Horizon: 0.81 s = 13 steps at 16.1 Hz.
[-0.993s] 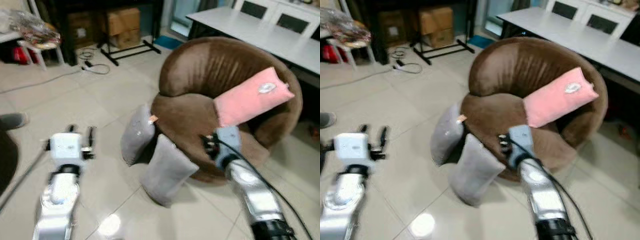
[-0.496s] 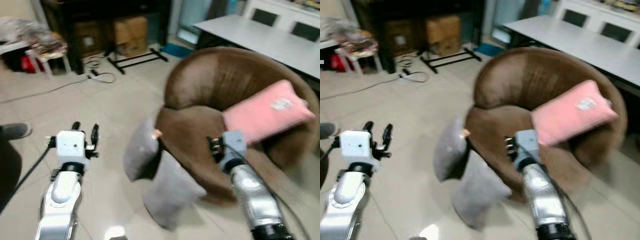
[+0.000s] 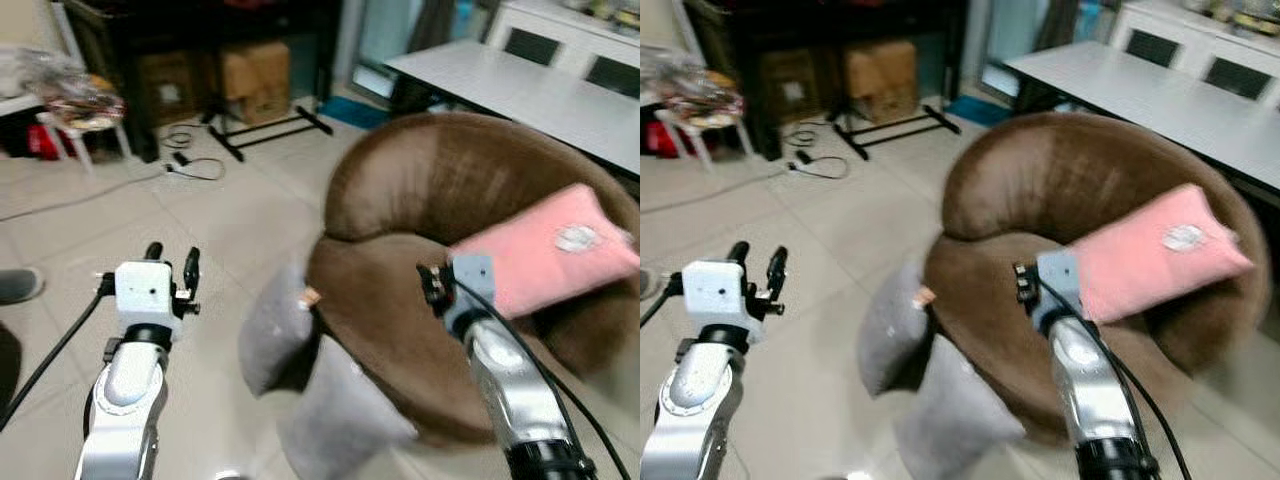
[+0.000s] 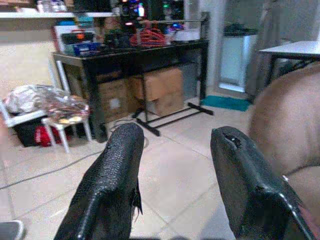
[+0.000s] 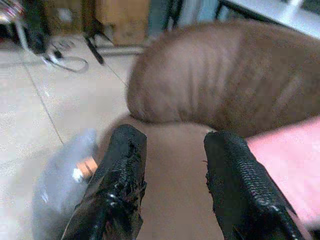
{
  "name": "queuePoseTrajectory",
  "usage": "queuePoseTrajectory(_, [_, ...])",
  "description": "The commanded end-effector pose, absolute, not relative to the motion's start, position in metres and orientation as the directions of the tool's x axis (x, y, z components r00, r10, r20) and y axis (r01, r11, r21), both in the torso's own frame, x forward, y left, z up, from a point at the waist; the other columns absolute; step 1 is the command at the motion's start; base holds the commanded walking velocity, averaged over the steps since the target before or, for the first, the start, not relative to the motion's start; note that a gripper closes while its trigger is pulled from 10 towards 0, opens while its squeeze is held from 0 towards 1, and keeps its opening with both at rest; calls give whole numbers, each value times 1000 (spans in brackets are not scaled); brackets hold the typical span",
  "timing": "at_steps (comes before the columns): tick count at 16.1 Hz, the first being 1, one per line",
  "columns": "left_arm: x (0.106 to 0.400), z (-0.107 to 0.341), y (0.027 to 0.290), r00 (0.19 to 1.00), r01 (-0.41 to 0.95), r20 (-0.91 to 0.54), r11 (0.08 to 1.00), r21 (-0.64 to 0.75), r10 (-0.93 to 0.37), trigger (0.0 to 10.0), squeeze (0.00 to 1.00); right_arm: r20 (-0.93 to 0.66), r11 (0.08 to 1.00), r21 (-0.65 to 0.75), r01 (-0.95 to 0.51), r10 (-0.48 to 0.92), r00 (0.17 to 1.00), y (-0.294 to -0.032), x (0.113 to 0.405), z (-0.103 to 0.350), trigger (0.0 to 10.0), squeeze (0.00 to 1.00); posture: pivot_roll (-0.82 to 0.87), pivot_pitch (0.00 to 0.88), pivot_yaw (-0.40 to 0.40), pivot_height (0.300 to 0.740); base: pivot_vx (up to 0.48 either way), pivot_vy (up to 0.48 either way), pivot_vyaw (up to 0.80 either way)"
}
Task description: Move the pillow to the sofa from floor
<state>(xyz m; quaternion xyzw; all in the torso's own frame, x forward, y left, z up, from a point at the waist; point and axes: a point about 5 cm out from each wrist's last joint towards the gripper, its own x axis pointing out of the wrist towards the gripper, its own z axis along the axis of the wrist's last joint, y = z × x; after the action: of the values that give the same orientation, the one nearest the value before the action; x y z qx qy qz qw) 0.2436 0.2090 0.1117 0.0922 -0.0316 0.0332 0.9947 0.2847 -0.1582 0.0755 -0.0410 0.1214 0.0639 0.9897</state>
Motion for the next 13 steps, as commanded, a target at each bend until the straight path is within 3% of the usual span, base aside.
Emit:
queuePoseTrajectory(1, [245, 115, 209, 995, -78, 77, 978, 194, 64, 10000, 0, -244, 987, -74, -141, 120, 962, -157, 287, 80, 10000, 0, 46, 0, -97, 736, 0, 0, 0])
queuePoseTrajectory(13, [243, 114, 206, 993, -97, 91, 970, 222, 78, 10000, 0, -244, 984, -80, -161, 137, 960, -153, 285, 94, 10000, 0, 51, 0, -114, 616, 0, 0, 0])
